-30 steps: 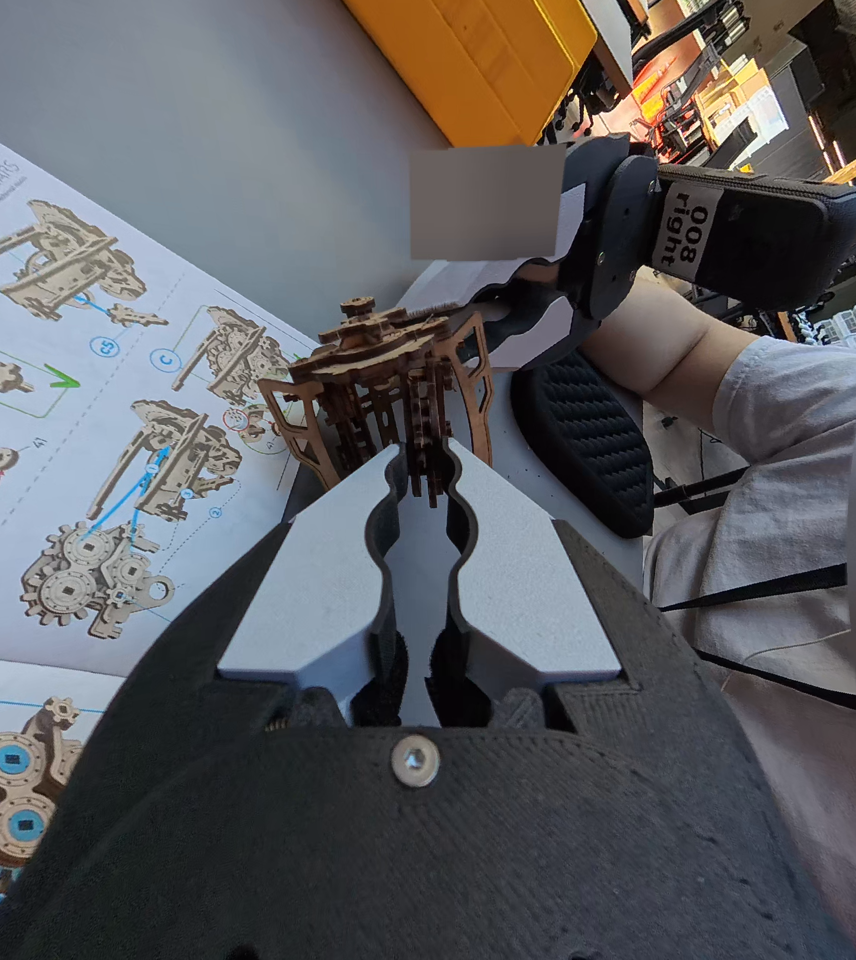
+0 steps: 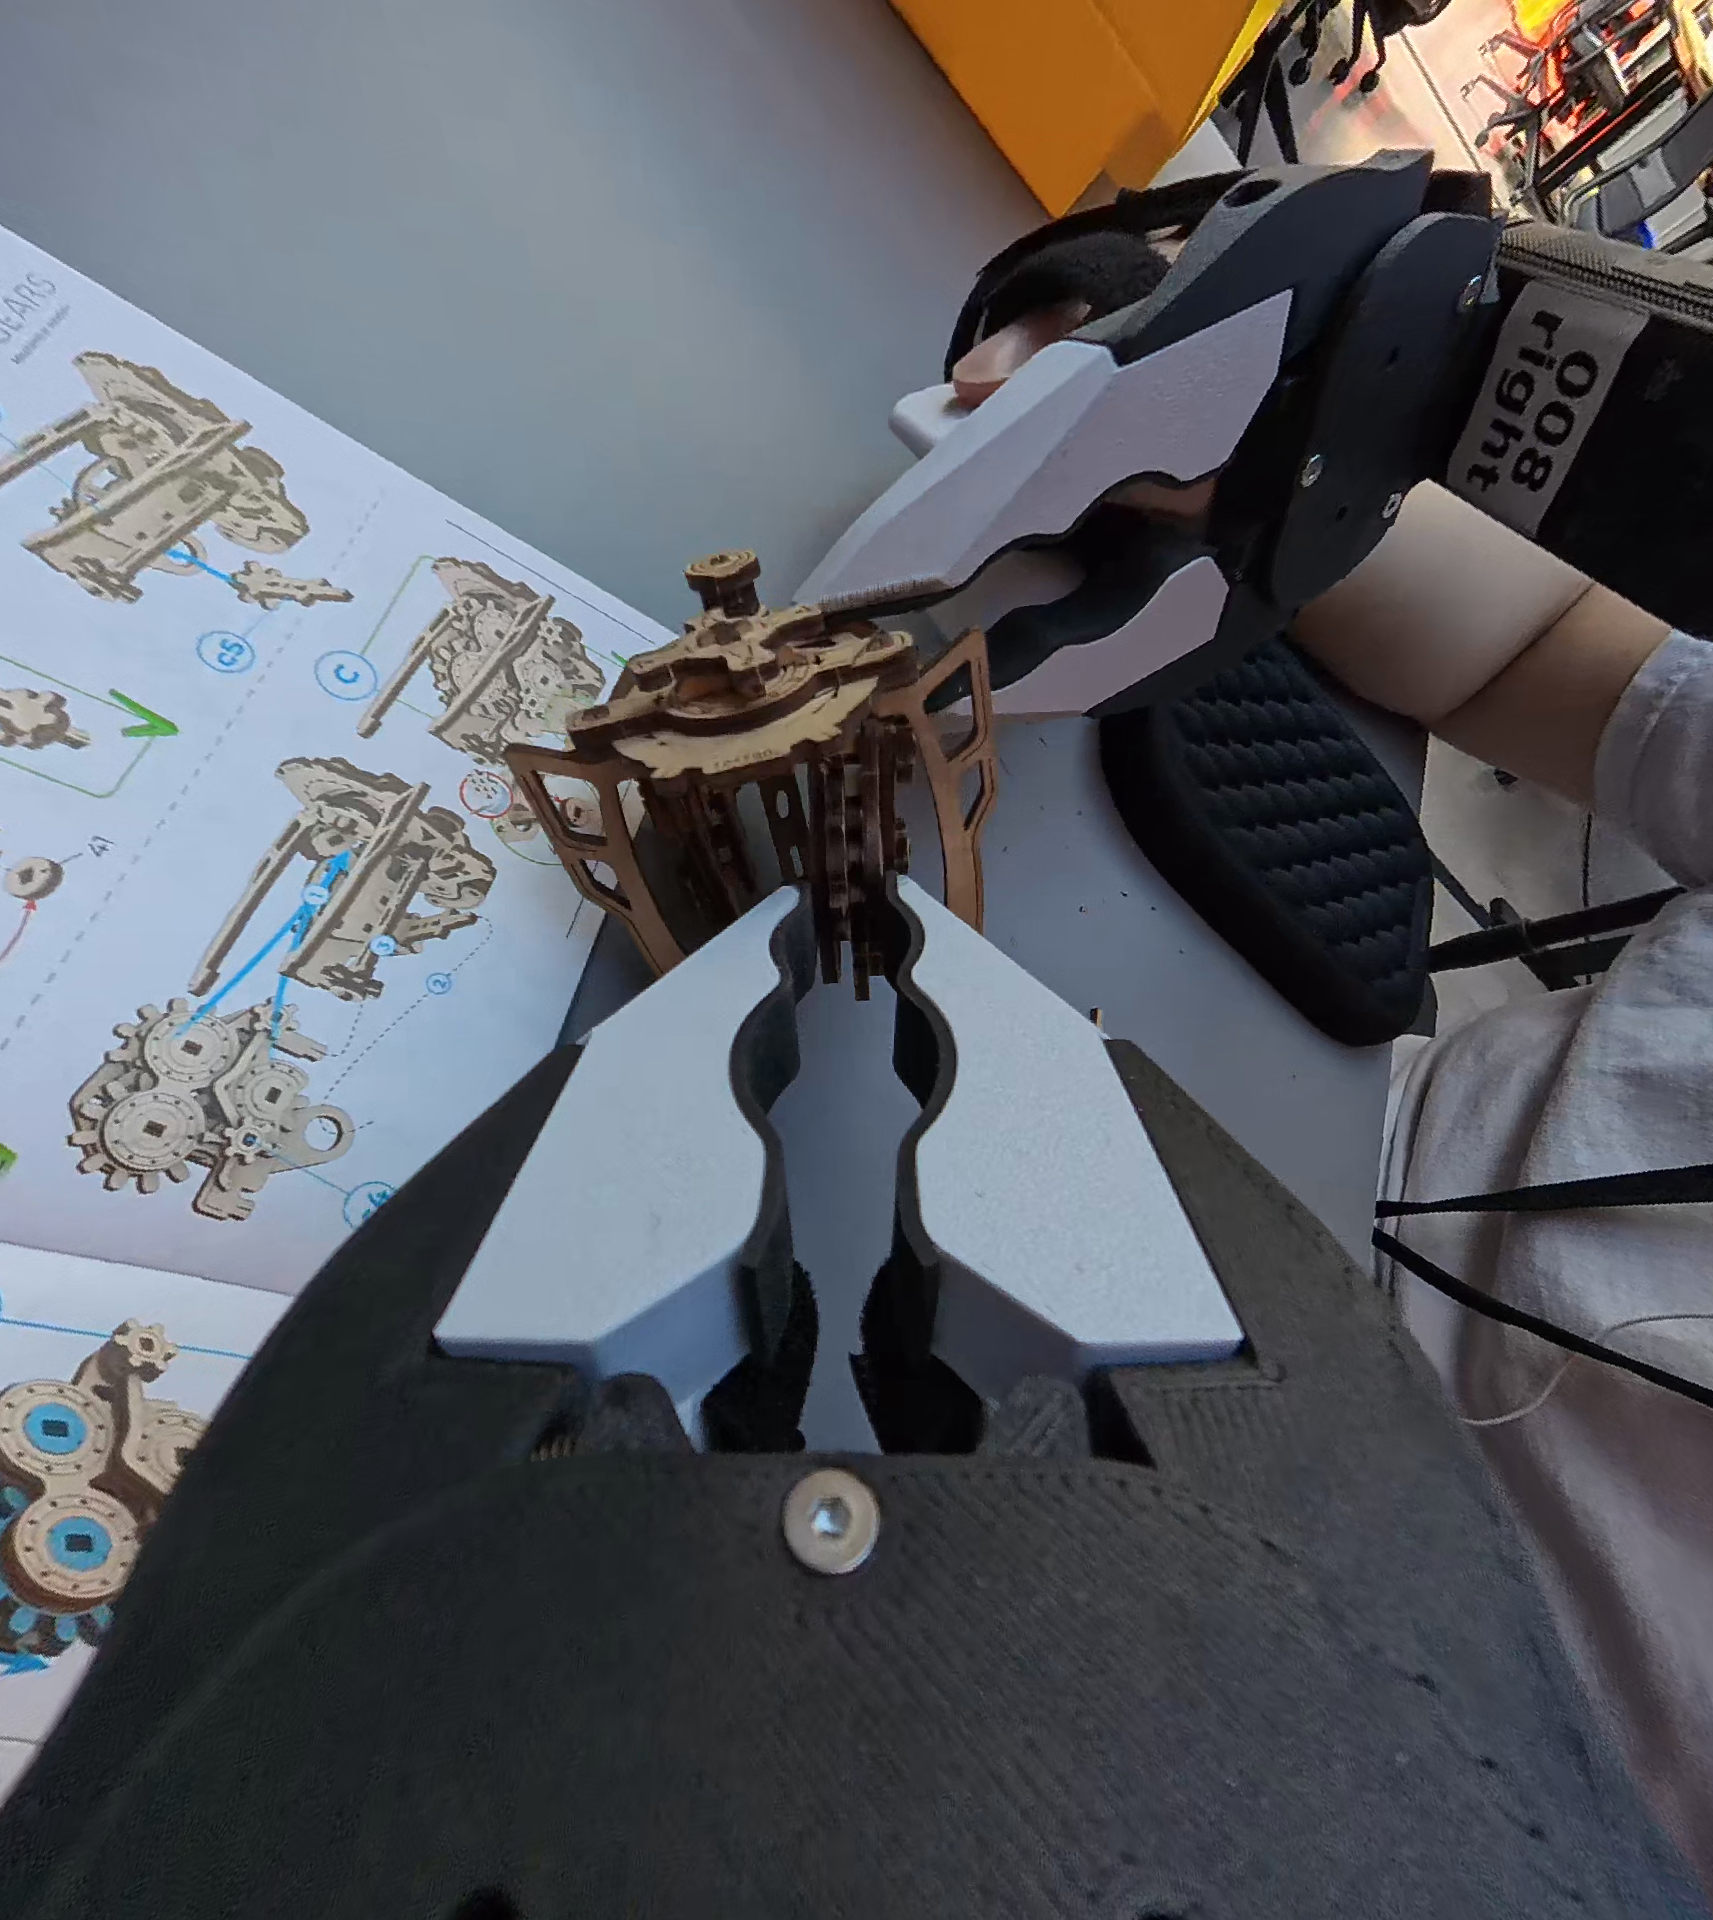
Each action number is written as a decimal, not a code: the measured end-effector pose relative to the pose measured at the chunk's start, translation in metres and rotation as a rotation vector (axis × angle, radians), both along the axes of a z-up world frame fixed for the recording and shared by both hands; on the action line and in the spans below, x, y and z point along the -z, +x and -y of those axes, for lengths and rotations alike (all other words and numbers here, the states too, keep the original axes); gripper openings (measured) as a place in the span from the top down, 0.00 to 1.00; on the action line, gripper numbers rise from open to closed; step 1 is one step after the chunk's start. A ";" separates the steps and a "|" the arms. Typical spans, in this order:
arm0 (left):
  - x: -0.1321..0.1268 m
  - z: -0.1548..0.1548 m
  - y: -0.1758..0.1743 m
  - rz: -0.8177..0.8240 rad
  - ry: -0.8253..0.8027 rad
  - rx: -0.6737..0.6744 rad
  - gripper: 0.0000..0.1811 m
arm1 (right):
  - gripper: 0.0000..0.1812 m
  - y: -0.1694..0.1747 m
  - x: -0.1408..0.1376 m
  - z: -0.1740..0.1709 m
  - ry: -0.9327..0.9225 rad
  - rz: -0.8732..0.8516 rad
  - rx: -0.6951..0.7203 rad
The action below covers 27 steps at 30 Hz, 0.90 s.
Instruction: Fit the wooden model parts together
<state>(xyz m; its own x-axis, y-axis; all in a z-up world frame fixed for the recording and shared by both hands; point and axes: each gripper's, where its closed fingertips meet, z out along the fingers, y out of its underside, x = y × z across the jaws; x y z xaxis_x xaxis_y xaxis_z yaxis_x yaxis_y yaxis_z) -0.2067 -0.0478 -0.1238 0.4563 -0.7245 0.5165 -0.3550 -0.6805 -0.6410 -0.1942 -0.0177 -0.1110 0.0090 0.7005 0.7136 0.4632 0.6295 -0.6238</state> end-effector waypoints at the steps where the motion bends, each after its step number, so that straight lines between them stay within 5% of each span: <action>1: 0.000 0.000 0.000 -0.003 -0.001 -0.004 0.95 | 0.90 0.000 0.000 0.000 -0.003 -0.002 0.001; 27: 0.006 -0.005 -0.009 -0.232 0.191 -0.012 0.94 | 0.90 -0.007 0.006 -0.009 -0.140 0.074 0.239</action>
